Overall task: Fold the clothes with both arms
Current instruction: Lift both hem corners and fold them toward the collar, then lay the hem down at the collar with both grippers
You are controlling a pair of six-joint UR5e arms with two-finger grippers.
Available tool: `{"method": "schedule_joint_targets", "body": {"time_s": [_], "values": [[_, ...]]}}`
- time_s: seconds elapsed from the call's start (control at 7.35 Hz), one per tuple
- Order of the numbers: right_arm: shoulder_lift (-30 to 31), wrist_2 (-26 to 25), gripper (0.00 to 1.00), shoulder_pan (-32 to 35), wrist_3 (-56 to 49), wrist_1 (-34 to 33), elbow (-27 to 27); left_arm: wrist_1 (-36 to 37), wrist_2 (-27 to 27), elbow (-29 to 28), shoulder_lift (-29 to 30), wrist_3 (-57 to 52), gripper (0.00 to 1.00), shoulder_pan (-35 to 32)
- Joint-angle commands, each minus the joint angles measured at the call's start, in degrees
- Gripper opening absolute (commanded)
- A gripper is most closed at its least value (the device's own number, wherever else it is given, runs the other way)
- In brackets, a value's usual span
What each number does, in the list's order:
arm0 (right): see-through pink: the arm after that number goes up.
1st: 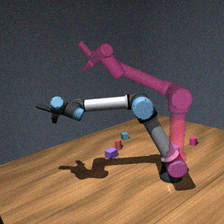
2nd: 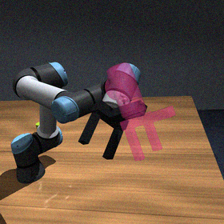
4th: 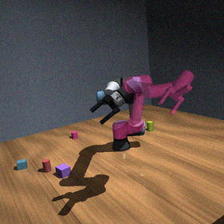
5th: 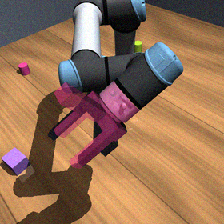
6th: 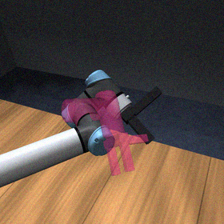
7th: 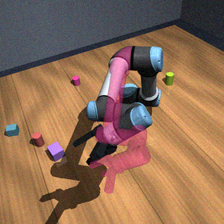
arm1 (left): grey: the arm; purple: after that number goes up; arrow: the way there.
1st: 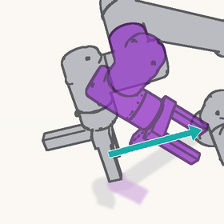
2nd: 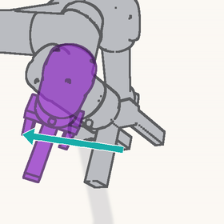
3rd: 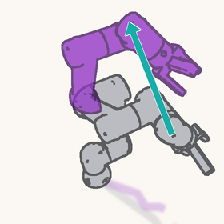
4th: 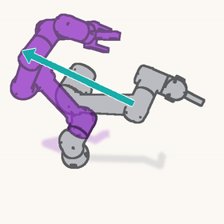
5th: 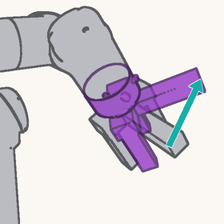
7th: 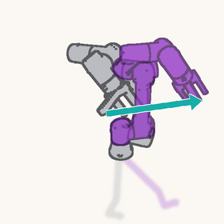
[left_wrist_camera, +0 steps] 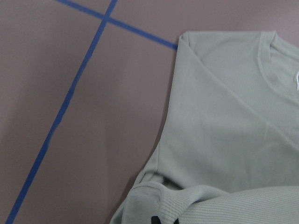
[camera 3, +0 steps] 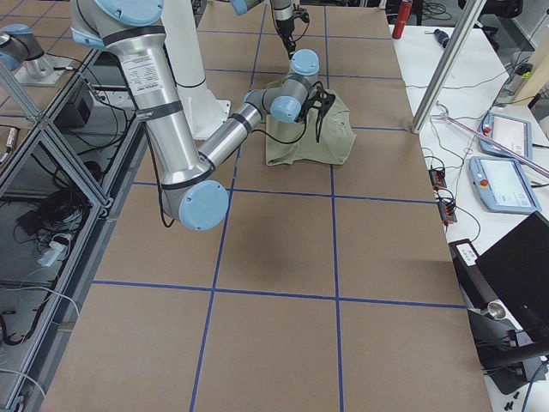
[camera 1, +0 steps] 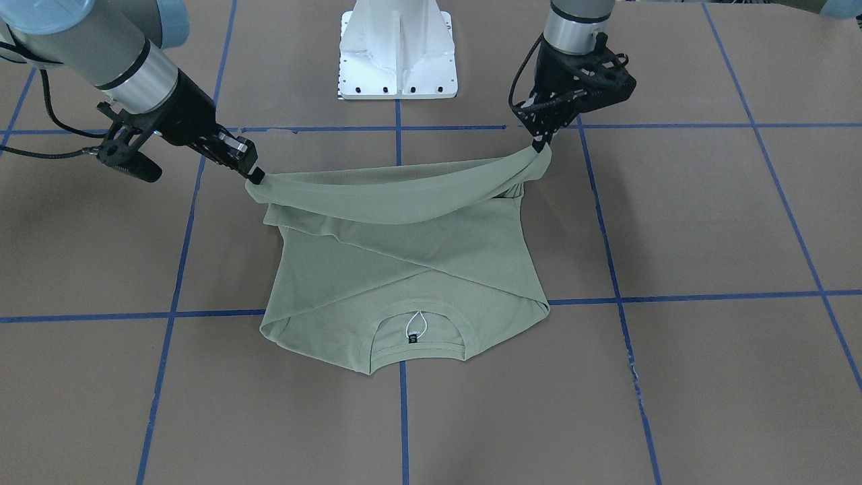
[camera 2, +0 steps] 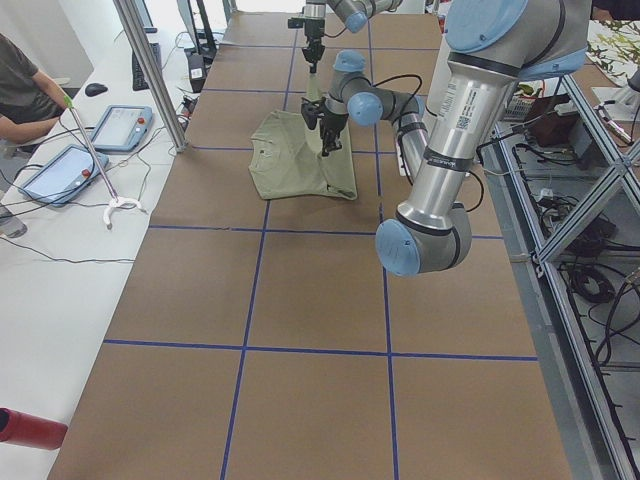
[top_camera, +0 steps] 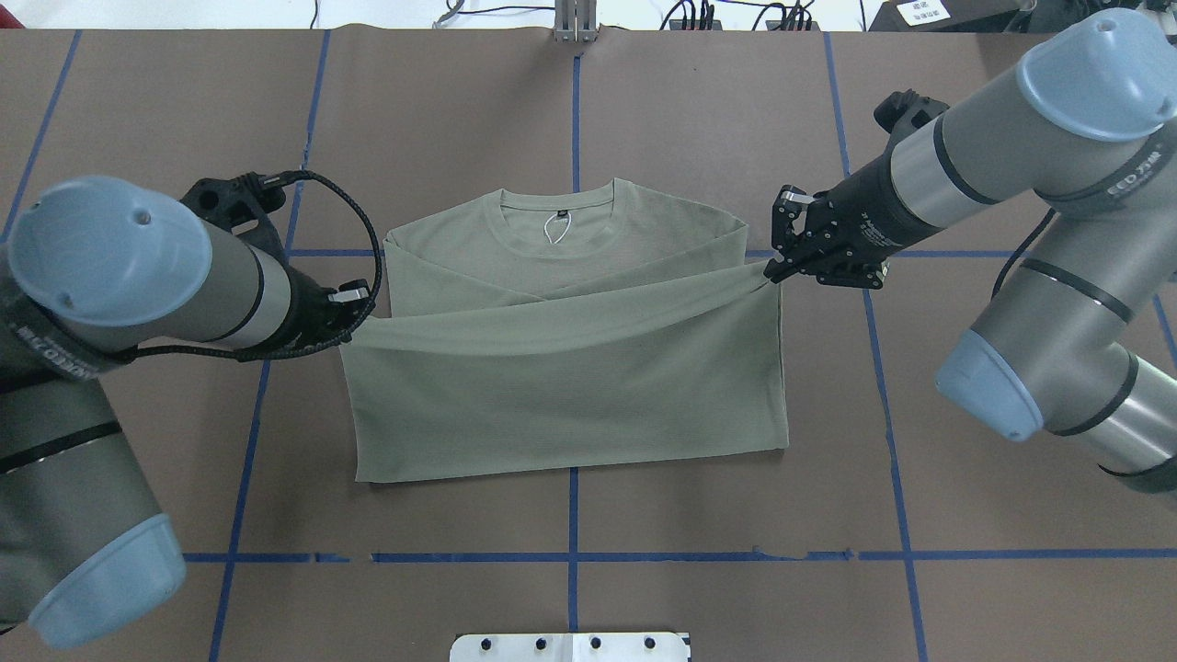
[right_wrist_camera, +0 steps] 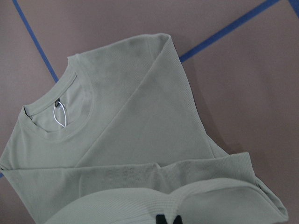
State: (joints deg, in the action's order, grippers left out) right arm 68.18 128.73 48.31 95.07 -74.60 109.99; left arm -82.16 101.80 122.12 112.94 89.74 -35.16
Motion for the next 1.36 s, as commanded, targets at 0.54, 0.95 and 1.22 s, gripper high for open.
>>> {"method": "schedule_joint_targets", "body": {"time_s": [0.54, 0.95, 1.22], "values": [[-9.1, -6.0, 0.00, 1.7, -1.9, 4.9, -20.6, -19.3, -0.5, -23.0, 4.2, -0.6, 0.00, -6.1], [-9.5, -6.1, 0.00, 1.6, -1.9, 9.6, -26.6, -21.0, -0.6, -25.5, 4.2, -0.6, 0.00, -6.1], [-11.0, -6.1, 0.00, 1.4, -1.8, 9.6, -26.7, -21.0, -0.7, -26.5, 5.1, -0.4, 0.00, -6.0]]}}
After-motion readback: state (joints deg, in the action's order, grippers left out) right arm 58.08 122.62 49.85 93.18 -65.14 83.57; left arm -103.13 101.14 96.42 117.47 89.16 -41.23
